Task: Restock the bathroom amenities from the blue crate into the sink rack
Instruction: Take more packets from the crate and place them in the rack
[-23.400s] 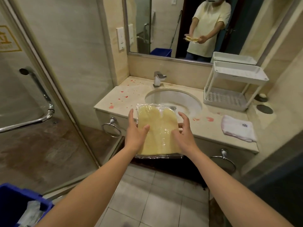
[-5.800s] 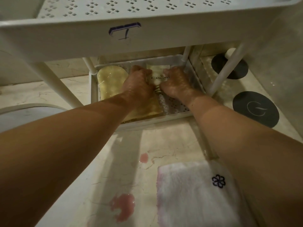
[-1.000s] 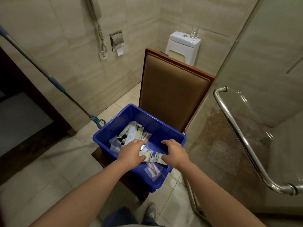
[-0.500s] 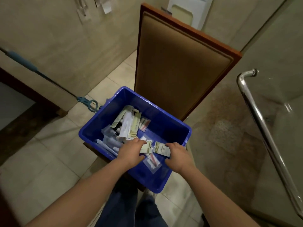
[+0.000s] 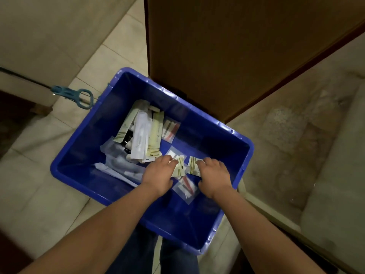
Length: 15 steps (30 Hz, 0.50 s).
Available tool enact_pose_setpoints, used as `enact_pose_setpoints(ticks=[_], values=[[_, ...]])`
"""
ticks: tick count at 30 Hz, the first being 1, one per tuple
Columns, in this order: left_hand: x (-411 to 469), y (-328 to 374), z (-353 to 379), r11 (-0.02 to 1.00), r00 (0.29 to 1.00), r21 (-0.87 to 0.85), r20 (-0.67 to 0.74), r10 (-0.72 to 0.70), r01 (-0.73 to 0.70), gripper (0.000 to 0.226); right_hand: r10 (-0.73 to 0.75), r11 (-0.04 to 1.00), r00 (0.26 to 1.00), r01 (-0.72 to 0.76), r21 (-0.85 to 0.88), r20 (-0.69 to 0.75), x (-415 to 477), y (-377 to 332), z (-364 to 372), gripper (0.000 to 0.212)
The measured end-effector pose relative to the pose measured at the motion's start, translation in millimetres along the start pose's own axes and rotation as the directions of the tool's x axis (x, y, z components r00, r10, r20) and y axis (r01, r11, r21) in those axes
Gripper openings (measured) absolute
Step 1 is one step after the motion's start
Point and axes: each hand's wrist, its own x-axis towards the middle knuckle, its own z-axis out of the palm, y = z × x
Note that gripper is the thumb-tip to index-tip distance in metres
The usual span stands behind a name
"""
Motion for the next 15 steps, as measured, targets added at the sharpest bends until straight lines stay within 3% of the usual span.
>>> enact_pose_setpoints(ticks=[8,15], values=[[37,-11,40,0.989,0.997,0.133,0.046,0.062,-0.067,0.083,0.081,0.996,0.991,-0.077,-0.044,0.102,51,0,33,0.066],[50,-17,63,0.97,0.998,0.234,0.02,0.057,-0.061,0.093,0.146,0.988,0.987,-0.142,-0.052,0.072,75,-3,56,0.073]])
